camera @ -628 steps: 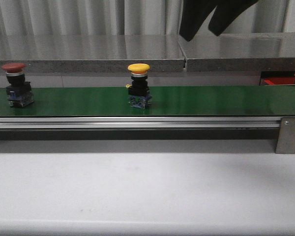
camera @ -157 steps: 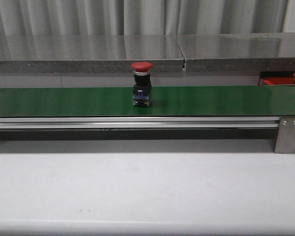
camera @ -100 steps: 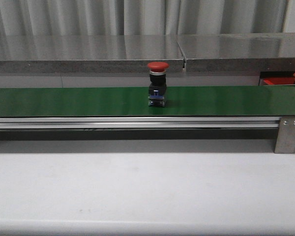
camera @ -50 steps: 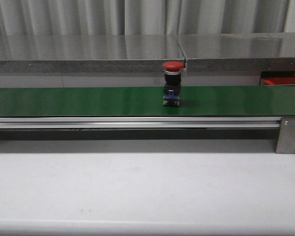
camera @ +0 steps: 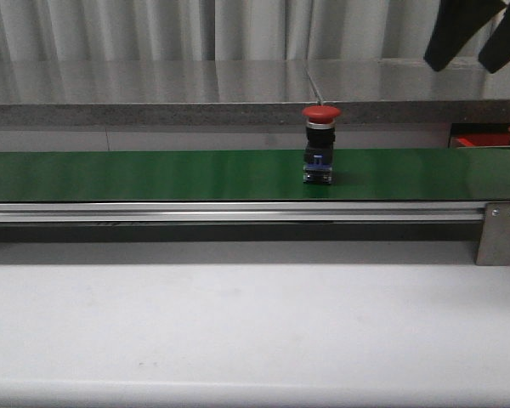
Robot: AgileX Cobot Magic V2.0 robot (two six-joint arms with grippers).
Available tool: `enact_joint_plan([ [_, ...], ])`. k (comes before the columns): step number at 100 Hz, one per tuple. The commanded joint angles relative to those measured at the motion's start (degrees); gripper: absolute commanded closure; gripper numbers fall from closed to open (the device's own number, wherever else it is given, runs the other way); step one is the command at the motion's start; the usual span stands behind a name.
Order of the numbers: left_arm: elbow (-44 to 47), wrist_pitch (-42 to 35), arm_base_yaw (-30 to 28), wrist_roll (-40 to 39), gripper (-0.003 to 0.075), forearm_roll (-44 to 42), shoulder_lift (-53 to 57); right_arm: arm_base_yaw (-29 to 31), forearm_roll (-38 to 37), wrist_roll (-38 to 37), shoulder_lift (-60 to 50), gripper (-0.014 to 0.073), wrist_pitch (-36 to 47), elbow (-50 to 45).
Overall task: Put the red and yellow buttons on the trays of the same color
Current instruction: 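Lower the right gripper onto the red button on the belt and grasp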
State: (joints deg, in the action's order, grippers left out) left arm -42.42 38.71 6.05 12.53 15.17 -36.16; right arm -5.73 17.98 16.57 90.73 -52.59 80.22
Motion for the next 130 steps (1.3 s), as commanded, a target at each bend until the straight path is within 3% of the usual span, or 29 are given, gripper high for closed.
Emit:
enact_joint_plan([
  [1,-1.48,-3.97,0.46,-0.06,0.0741,0.86,0.09,-2.09,1.38,-2.82,-0.12,0.0082,-0.3,3.81],
  [25,-1.48,-3.97,0.46,-0.06,0.0741,0.86,0.09,-7.18,1.27,-8.8,4.89,0.0082,-0.41,7.58],
  [49,-1.48,-3.97,0.46,-0.06,0.0741,0.86,0.09,-7.72,0.15,-17.42,8.63,0.0082,0.72,8.75],
  [95,-1.48,-3.97,0.46,-0.06,0.0741,0.86,0.09,-7.4,-0.09,-19.44,13.66,0.0087,8.27,8.75],
  [102,-1.48,-3.97,0.46,-0.06,0.0741,0.86,0.09,-7.05,-0.53,-19.44,14.22,0.0143,8.8,8.75],
  [119,-1.48,-3.97,0.46,-0.06,0.0741,0.86,0.09,-6.87,-2.52,-19.44,14.28,0.0422,9.48,8.75],
  [130,-1.48,-3.97,0.46,-0.06,0.0741,0.86,0.09,-6.87,-2.76,-19.44,14.17,0.047,9.79,8.75],
])
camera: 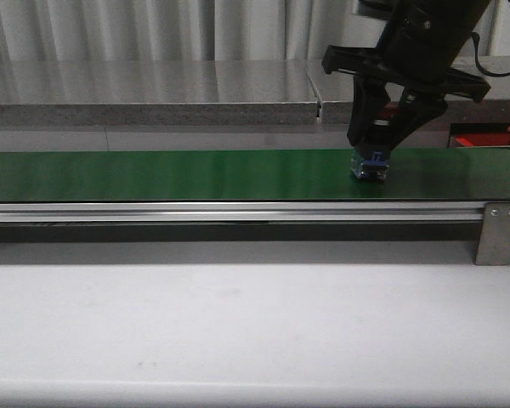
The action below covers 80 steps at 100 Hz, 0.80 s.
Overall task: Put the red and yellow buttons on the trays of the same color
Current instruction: 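Lower the right gripper onto the red button on the belt and grasp, then carry the red button to the red tray and release it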
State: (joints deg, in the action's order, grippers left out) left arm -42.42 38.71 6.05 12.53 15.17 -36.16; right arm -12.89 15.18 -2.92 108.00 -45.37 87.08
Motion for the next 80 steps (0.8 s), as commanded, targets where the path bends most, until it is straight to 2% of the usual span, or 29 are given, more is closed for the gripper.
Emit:
enact_joint_plan([
  [1,-1.48,-3.97,0.46,-0.06,0.0741,0.86,0.09,0.3,0.04,0.06,-3.1,0.047,2.66,1.89],
  [27,-1.48,-3.97,0.46,-0.06,0.0741,0.86,0.09,0.6,-1.38,0.11,-7.37,0.047,4.5,1.89],
  [43,-1.48,-3.97,0.46,-0.06,0.0741,0.86,0.09,3.08,-4.07,0.11,-10.78,0.047,3.84,1.89],
  [60,-1.48,-3.97,0.46,-0.06,0.0741,0.86,0.09,9.44,-5.46,0.11,-13.66,0.047,1.05,1.89],
  [80,-1.48,-3.97,0.46,-0.06,0.0741,0.86,0.09,19.67,-8.16,0.11,-14.96,0.047,-1.56,1.89],
])
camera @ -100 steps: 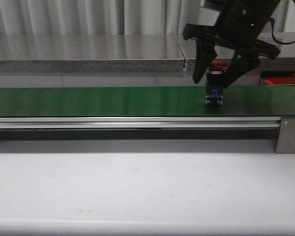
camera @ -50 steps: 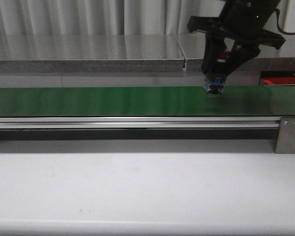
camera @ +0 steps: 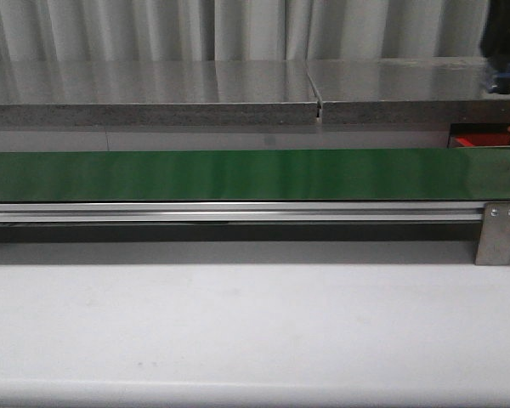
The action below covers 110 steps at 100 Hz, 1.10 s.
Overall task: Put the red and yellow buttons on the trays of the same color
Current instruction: 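Carry the red button to the red tray and release it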
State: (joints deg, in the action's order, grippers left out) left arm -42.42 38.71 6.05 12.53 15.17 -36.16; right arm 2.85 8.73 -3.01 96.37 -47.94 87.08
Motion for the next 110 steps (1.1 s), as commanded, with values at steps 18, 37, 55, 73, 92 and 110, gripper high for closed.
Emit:
enact_joint_plan([
  [18,-1.48,-3.97,0.46,-0.06,0.0741,0.86,0.09,11.31,-4.42,0.2,-2.78,0.047,-0.28,1.84],
  [37,-1.48,-3.97,0.46,-0.06,0.0741,0.86,0.09,15.31,-5.84,0.2,-2.14,0.047,3.47,1.59],
  [55,-1.48,-3.97,0.46,-0.06,0.0741,0.86,0.09,16.51,-5.89,0.2,1.82,0.047,7.19,1.59],
  [73,-1.48,-3.97,0.46,-0.06,0.0741,0.86,0.09,16.54,-5.89,0.2,6.23,0.047,13.96,1.59],
  [92,-1.48,-3.97,0.46,-0.06,0.0741,0.86,0.09,16.54,-5.89,0.2,10.23,0.047,21.78,1.59],
  [110,-1.48,-3.97,0.46,-0.06,0.0741,0.86,0.09,16.54,-5.68,0.2,14.0,0.047,25.75,1.59],
])
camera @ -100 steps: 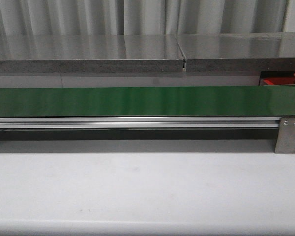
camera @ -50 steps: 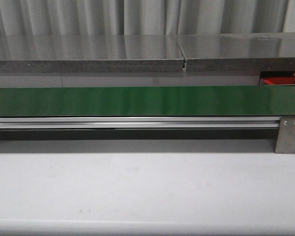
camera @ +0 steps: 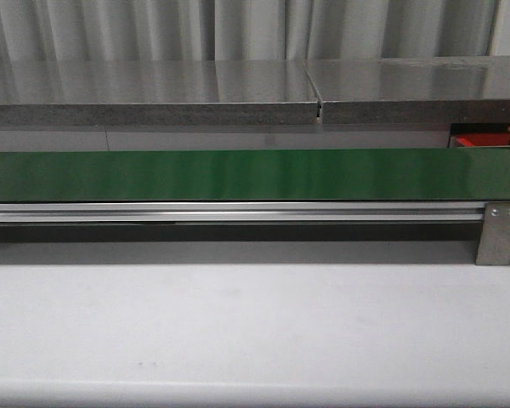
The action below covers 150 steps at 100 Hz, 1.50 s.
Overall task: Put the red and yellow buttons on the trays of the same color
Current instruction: 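Carry the red button to the red tray and release it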
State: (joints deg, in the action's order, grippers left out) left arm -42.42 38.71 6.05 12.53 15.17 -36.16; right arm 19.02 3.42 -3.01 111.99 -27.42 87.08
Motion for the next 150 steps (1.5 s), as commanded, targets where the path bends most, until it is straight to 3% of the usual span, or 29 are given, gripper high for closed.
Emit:
enact_joint_plan([
  [1,-1.48,-3.97,0.46,-0.06,0.0741,0.86,0.09,0.37,-0.22,0.2,-1.34,0.047,5.39,1.59],
  [50,-1.48,-3.97,0.46,-0.06,0.0741,0.86,0.09,0.37,1.02,0.2,2.61,0.0451,6.07,1.77],
  [57,-1.48,-3.97,0.46,-0.06,0.0741,0.86,0.09,0.37,1.02,0.2,2.61,0.0359,6.06,1.77],
  [69,-1.48,-3.97,0.46,-0.06,0.0741,0.86,0.09,0.37,1.29,0.2,2.61,0.0118,6.06,1.77],
  [78,-1.48,-3.97,0.46,-0.06,0.0741,0.86,0.09,0.37,1.68,0.2,2.61,0.0048,6.06,1.77],
  [138,-1.48,-3.97,0.46,-0.06,0.0741,0.86,0.09,0.37,1.68,0.2,-5.19,0.0055,0.13,1.58],
  [150,-1.48,-3.97,0.46,-0.06,0.0741,0.86,0.09,-0.36,0.72,0.2,-9.42,0.0181,-1.34,-0.08],
])
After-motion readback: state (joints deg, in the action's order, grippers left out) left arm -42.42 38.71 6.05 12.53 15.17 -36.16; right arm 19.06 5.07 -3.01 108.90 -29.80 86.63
